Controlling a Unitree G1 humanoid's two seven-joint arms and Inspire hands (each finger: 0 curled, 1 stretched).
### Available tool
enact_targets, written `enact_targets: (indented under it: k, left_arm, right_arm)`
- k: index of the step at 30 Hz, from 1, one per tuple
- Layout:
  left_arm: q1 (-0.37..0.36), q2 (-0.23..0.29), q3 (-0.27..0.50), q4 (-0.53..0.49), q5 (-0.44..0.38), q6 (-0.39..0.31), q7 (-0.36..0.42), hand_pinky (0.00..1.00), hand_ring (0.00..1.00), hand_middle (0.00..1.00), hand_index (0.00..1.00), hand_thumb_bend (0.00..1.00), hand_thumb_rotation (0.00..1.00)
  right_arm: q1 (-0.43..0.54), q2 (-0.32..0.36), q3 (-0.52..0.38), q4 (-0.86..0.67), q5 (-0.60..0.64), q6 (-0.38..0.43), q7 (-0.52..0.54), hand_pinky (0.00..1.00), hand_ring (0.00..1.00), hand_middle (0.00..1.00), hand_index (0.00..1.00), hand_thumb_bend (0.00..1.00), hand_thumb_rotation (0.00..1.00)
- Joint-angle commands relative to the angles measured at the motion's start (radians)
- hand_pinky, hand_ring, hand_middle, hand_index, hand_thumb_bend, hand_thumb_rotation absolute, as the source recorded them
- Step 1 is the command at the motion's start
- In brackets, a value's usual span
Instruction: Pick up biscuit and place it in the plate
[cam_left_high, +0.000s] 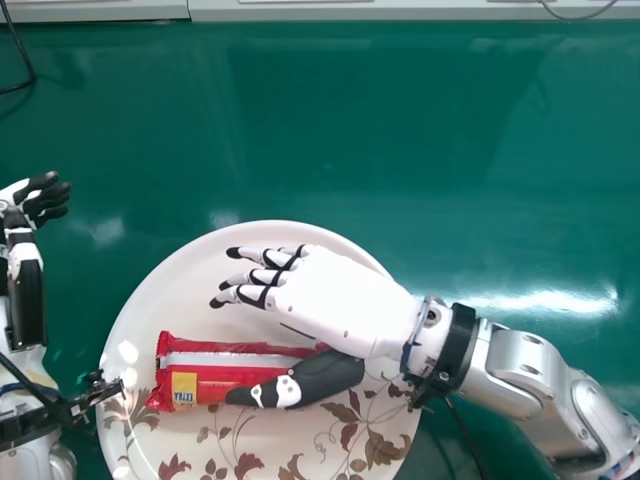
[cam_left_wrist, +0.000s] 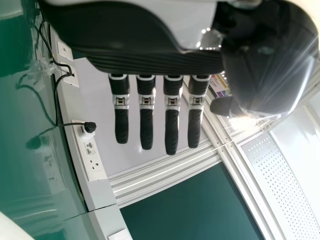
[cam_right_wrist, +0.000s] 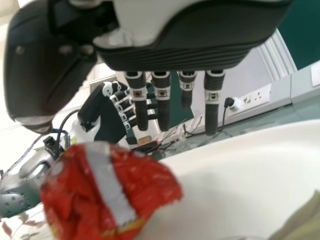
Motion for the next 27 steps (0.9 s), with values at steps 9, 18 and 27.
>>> enact_targets:
  k: [9, 18, 27]
  left_arm:
    - [0.022, 0.002, 0.006, 0.048, -0.003, -0.015, -0.007, 0.7, 0.72, 0.69, 0.73, 0.1, 0.12]
    - [0.028, 0.004, 0.015, 0.066, 0.01, -0.039, -0.002, 0.64, 0.69, 0.68, 0.71, 0.1, 0.09]
    - [0.039, -0.006, 0.013, 0.05, 0.011, -0.022, -0.006, 0.64, 0.7, 0.69, 0.71, 0.11, 0.09]
  right_arm:
    - [0.075, 0.042, -0.158, -0.068, 0.016, 0.079, -0.125, 0.65, 0.78, 0.83, 0.81, 0.84, 0.69]
    - [0.212, 0.099, -0.313, -0.14, 0.028, 0.188, -0.23, 0.63, 0.75, 0.81, 0.8, 0.8, 0.63]
    - [0.342, 0.16, -0.439, -0.19, 0.062, 0.294, -0.285, 0.65, 0.78, 0.84, 0.83, 0.75, 0.62]
